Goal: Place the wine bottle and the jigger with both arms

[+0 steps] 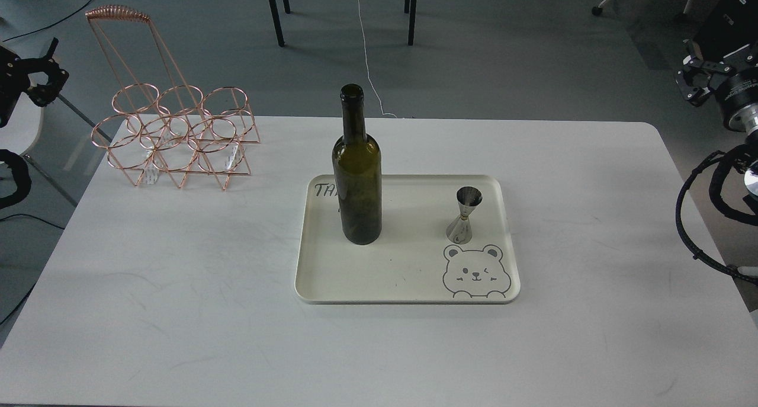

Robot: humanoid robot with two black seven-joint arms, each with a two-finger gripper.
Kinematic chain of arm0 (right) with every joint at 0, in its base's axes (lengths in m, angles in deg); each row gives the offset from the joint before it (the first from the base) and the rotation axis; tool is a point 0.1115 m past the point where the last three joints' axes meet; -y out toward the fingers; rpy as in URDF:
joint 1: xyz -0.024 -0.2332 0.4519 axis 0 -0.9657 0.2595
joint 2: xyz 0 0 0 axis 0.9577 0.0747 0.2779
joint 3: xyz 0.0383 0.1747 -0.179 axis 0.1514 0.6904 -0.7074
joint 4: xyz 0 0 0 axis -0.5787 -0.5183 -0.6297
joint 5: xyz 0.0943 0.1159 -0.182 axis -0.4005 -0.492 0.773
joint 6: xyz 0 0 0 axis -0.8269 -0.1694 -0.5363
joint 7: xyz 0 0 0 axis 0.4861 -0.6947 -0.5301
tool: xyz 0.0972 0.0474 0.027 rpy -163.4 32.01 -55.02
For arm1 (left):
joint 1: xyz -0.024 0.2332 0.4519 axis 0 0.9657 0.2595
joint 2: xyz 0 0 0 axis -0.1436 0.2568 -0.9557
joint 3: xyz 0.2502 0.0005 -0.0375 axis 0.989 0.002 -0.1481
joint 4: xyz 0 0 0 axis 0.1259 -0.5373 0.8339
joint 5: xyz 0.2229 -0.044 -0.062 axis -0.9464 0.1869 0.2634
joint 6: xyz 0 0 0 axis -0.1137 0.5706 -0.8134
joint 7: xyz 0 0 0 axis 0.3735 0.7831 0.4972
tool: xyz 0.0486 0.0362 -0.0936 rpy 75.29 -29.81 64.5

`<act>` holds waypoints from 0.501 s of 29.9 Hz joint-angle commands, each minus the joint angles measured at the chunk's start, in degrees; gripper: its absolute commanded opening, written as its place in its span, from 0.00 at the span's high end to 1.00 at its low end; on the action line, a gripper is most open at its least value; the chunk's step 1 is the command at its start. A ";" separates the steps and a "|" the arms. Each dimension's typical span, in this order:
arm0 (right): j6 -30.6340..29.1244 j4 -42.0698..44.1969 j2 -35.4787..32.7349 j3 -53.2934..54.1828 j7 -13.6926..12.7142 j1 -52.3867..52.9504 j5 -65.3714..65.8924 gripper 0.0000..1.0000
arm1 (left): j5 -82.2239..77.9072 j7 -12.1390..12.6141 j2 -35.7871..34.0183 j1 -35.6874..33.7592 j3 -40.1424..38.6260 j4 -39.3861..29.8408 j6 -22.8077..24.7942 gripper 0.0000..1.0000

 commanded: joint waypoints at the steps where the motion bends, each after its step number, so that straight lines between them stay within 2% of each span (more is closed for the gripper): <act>1: 0.43 -7.71 -5.75 -0.39 0.20 -0.46 10.98 0.02 | 0.00 0.01 0.44 -0.01 0.06 -0.05 0.17 0.02; 5: 0.95 -14.83 -10.59 -0.66 0.20 -0.73 22.76 0.02 | 0.00 0.01 0.62 -0.01 0.06 -0.22 0.08 0.02; 9: 5.34 -21.95 -14.38 -1.80 0.29 -0.82 35.33 0.02 | 0.00 0.01 0.62 -0.01 -0.11 -0.31 0.08 0.02; 15: 9.48 -29.96 -16.41 -4.61 0.29 -0.82 57.81 0.02 | 0.00 0.01 1.59 -0.01 -0.29 -0.31 -0.01 0.02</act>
